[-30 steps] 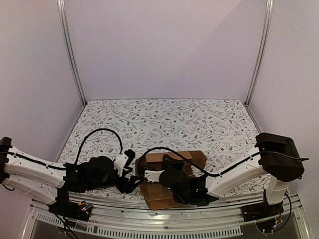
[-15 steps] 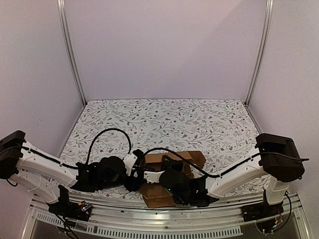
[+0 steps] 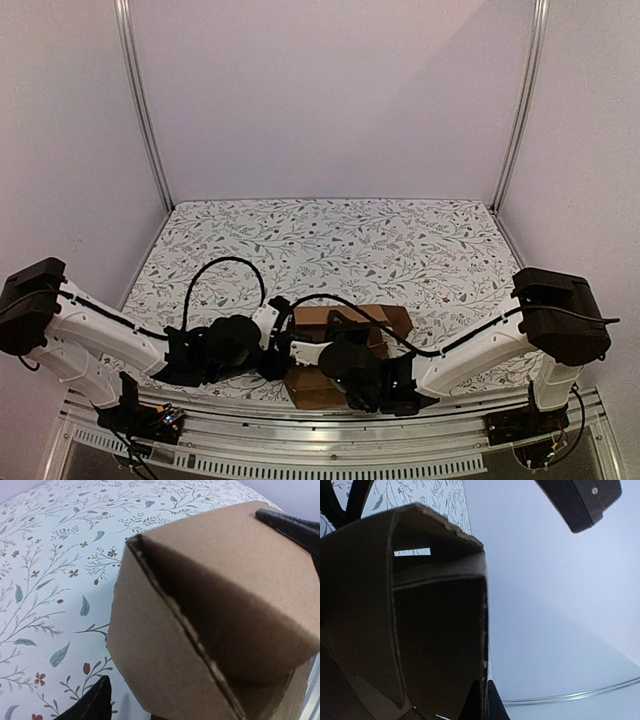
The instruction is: Fold the paper box
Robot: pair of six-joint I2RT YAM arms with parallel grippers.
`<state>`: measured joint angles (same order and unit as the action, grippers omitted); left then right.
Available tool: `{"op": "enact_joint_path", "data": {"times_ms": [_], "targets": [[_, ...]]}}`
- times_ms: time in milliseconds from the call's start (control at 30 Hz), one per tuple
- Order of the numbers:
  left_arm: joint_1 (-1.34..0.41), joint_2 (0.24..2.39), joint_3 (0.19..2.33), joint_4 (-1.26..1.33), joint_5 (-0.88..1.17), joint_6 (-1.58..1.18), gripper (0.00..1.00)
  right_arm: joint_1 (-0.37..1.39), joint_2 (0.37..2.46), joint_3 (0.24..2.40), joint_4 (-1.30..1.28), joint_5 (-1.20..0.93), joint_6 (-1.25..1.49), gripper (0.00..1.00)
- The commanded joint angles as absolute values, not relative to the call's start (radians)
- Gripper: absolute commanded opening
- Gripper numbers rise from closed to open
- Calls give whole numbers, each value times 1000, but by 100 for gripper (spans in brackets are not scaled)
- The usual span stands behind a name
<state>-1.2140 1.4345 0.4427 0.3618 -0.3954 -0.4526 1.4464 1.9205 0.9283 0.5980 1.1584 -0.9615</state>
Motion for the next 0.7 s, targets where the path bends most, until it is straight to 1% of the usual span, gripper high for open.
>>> {"op": "enact_joint_path", "data": {"times_ms": [0, 233, 533, 667], "targets": [[-1236, 1448, 459, 374, -469, -494, 65, 1457, 1958, 963, 557, 1185, -911, 0], [-1258, 1488, 481, 382, -551, -522, 69, 1456, 1946, 1009, 412, 1186, -788, 0], [-1288, 1528, 491, 489, -647, -517, 77, 1457, 1930, 1042, 288, 1157, -684, 0], [-1296, 1530, 495, 511, -695, -508, 79, 1457, 1915, 1055, 233, 1141, -632, 0]]}}
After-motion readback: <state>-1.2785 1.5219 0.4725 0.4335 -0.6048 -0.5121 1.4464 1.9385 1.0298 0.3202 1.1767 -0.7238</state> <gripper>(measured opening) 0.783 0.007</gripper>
